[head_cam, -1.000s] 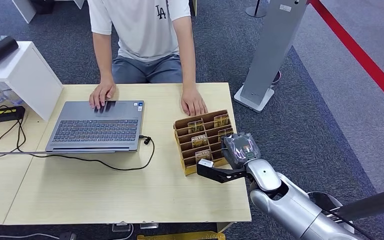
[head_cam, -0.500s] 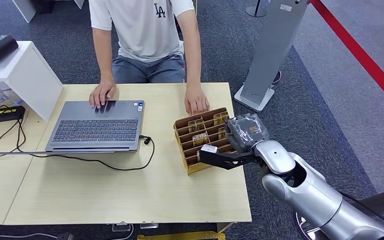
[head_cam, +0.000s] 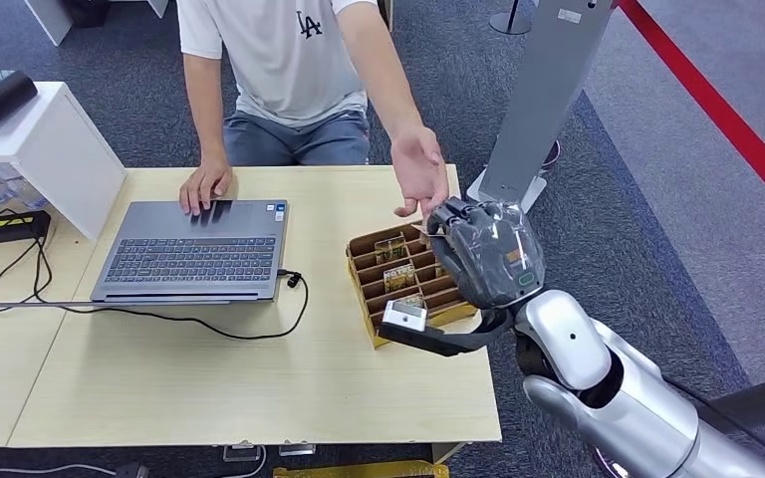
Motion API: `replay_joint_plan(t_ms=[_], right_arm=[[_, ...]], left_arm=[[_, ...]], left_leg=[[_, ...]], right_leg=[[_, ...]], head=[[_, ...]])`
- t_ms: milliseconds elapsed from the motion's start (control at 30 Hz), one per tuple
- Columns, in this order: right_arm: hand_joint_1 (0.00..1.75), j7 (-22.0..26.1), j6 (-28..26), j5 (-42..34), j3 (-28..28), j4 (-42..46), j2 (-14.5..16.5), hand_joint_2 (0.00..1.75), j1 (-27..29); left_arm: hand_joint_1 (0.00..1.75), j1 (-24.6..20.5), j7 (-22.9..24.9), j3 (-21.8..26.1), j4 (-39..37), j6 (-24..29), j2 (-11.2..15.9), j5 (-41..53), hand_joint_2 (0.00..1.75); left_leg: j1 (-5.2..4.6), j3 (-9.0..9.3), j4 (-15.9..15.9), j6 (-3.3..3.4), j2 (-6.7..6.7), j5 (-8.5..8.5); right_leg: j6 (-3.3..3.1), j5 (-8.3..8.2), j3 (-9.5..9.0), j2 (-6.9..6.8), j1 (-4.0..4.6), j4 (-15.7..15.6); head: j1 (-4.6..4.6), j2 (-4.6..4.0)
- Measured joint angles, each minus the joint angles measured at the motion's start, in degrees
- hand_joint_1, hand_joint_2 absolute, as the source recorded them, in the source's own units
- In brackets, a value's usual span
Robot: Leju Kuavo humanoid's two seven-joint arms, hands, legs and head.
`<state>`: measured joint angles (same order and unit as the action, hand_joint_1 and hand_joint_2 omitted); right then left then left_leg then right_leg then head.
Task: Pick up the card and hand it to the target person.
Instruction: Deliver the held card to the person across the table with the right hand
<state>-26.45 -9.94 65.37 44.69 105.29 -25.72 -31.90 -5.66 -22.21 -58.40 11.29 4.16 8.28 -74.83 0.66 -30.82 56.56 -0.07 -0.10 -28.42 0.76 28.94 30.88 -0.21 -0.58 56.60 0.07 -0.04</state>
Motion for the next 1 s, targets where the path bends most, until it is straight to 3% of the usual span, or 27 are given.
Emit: replay_joint_plan(t_ms=[300, 333, 433, 467, 633, 833, 1000], right_arm=[[1.75, 1.9, -12.7, 8.8, -0.9, -6.3, 3.8, 1.75, 4.1], [1.42, 2.0, -13.7, 9.3, -1.0, -7.1, 4.1, 1.75, 4.4], [0.11, 2.2, -15.0, 10.0, -1.4, -9.3, 4.9, 1.75, 4.9], [0.0, 2.3, -15.2, 10.1, -1.6, -10.0, 5.1, 1.75, 5.0], [0.0, 3.9, -17.1, 5.6, -2.3, -13.9, 6.6, 1.75, 5.8], [0.0, 13.6, -22.1, -21.7, -3.5, -16.0, 7.7, 1.75, 7.9], [0.0, 19.8, -22.3, -40.4, -5.1, -17.1, 8.4, 1.75, 10.6]], left_arm=[[0.0, 0.0, -0.1, 0.0, 0.1, -0.6, -0.4, 0.6, 0.0], [0.0, 0.0, -0.1, 0.0, 0.1, -0.7, -0.5, 0.6, 0.0], [0.0, 0.0, -0.1, 0.0, 0.1, -0.8, -0.6, 0.7, 0.0], [0.0, 0.0, -0.1, 0.0, 0.1, -0.8, -0.6, 0.7, 0.0], [0.0, -0.1, -0.5, 0.0, 0.1, -1.0, -0.7, 0.7, 0.0], [0.0, -0.1, -0.7, 0.0, 0.1, -0.6, -0.7, 0.2, 0.0], [0.0, 0.0, -0.7, 0.0, 0.1, -0.2, -0.7, -0.1, 0.0]], left_leg=[[0.0, -0.02, 0.0, 0.0, 0.0, 0.0], [0.0, -0.02, 0.0, 0.0, 0.0, 0.0], [0.0, -0.03, 0.0, 0.0, 0.0, 0.0], [0.0, -0.04, 0.0, 0.0, 0.0, 0.0], [0.0, -0.05, 0.0, 0.0, 0.0, 0.0], [0.0, -0.05, 0.0, 0.0, 0.0, 0.0], [0.0, -0.06, 0.0, 0.0, 0.0, 0.0]], right_leg=[[0.0, 0.0, 0.01, -0.01, 0.0, 0.0], [0.0, 0.0, 0.01, -0.01, 0.0, 0.0], [0.0, 0.0, 0.02, -0.01, 0.0, 0.0], [0.0, 0.0, 0.03, -0.01, 0.0, 0.0], [0.0, 0.0, 0.05, -0.01, 0.0, 0.0], [0.0, 0.01, 0.06, -0.01, 0.0, 0.0], [0.0, 0.01, 0.05, -0.01, 0.0, 0.0]], head=[[-0.06, 0.0], [-0.05, 0.0], [-0.03, 0.0], [-0.03, 0.0], [-0.04, 0.0], [-0.09, 0.0], [-0.03, 0.0]])
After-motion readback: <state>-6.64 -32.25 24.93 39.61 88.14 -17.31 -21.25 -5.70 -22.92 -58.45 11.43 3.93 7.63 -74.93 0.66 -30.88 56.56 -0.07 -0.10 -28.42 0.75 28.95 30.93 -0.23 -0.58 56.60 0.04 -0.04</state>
